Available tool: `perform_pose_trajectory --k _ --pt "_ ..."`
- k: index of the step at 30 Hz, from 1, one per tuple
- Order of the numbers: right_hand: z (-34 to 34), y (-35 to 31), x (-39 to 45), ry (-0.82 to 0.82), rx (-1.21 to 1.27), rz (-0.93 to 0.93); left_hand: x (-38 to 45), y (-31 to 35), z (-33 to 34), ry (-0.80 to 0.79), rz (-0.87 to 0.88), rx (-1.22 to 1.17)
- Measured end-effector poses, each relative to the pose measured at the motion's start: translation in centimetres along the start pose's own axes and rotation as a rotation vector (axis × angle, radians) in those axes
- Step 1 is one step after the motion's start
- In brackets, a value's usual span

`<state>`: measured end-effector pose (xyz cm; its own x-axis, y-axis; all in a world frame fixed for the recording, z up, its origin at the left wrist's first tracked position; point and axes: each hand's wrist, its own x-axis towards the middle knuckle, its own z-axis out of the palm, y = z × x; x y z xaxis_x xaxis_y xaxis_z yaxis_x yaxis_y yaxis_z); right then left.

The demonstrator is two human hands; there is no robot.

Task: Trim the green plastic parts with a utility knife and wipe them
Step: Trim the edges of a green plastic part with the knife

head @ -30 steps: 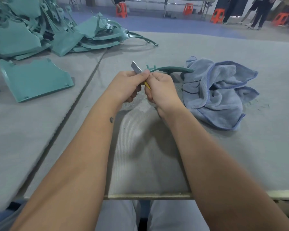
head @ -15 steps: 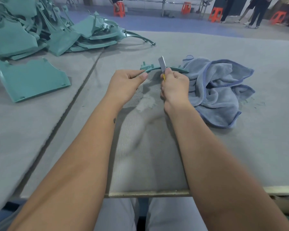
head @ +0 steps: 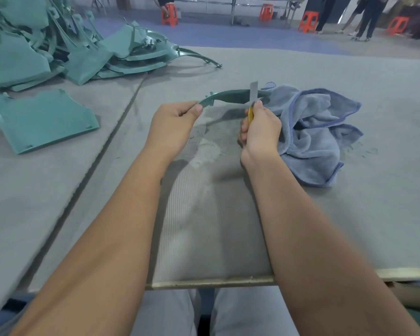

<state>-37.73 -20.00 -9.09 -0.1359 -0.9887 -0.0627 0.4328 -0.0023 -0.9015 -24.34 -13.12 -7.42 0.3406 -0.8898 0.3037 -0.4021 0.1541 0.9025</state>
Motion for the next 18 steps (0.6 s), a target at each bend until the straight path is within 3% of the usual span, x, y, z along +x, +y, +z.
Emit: perform_pose_trajectory --k 8,12,18 --pt "0.6 -0.6 -1.3 -0.183 -0.205 -0.098 0.3 -0.8 -2.5 0.064 0.019 0.261" --pt "0.6 -0.3 -1.0 -0.071 -0.331 -0.199 0.5 -1.2 -2.1 -0.02 -0.036 0.343" --pt "0.1 -0.2 -0.4 0.113 -0.387 -0.144 0.6 -1.6 -1.6 0.121 0.015 0.539"
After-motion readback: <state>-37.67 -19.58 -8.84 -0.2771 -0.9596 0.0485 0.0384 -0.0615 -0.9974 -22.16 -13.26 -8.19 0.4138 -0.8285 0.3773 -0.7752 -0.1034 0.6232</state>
